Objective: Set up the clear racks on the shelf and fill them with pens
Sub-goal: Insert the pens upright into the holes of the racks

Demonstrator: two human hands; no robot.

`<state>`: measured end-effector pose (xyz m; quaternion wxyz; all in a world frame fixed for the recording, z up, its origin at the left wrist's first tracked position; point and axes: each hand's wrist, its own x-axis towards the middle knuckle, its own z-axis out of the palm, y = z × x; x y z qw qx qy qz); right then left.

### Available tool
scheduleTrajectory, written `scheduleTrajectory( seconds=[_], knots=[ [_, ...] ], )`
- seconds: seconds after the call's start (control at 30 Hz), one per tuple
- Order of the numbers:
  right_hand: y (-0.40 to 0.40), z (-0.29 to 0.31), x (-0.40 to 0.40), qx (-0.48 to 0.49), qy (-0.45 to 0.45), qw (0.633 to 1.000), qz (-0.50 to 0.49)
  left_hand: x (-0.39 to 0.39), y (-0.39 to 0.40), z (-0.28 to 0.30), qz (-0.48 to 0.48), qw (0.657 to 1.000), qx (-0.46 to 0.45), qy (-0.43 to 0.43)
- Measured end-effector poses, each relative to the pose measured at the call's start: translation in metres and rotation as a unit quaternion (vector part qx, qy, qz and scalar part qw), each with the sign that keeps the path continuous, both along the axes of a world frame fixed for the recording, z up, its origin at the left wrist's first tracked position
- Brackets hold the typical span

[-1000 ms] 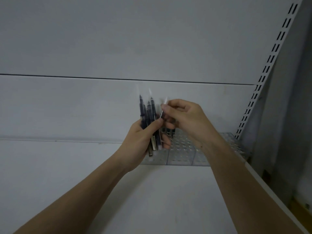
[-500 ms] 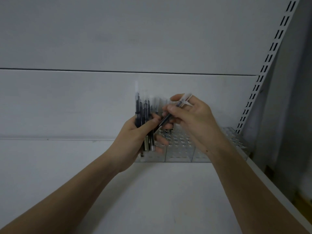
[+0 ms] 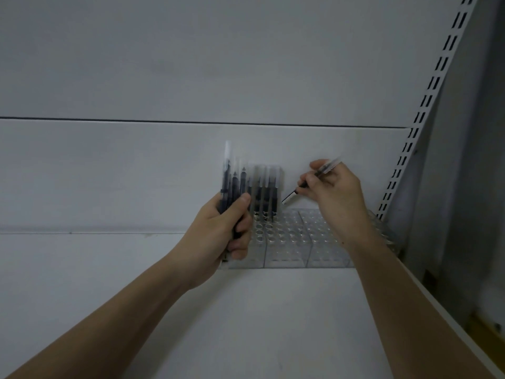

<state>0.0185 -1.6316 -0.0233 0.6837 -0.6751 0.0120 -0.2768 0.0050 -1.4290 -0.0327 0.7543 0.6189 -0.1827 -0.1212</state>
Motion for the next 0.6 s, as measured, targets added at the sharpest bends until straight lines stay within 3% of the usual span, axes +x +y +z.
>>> scheduleTrajectory(
  seconds=[0.37,0.6],
  knots=[
    [0.008,-0.003,0.002,-0.160,-0.044,0.984,-0.072,0.001,0.001,0.000,0.000,1.000,-0.004,-0.001],
    [0.013,-0.008,0.005,-0.237,-0.018,0.966,-0.098,-0.001,0.001,0.002,0.004,1.000,-0.002,0.005]
  ],
)
